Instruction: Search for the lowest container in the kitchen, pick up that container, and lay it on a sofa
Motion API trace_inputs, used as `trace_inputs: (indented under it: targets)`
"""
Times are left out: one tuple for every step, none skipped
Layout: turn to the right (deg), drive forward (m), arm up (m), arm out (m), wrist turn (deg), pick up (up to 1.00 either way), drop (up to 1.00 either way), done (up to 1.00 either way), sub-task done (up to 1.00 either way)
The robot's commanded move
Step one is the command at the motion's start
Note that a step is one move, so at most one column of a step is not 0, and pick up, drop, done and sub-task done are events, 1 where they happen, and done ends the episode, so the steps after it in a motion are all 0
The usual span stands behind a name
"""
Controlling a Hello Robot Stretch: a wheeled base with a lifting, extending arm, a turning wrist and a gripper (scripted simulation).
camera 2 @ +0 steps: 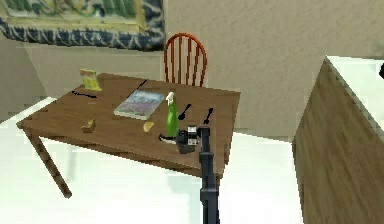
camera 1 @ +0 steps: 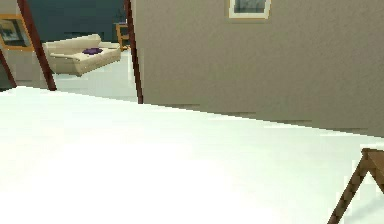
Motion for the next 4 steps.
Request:
trace_inputs:
  targets:
    - [0.0,0.0,0.1,0.0,0.0,0.0,0.0,0.0,0.0]
    - [0.0,0.0,0.26,0.0,0.0,0.0,0.0,0.0,0.0]
    - [0.0,0.0,0.0,0.0,-45.0,0.0,0.0,0.0,0.0]
    - [0.0,0.0,0.0,0.0,-45.0,0.0,0.0,0.0,0.0]
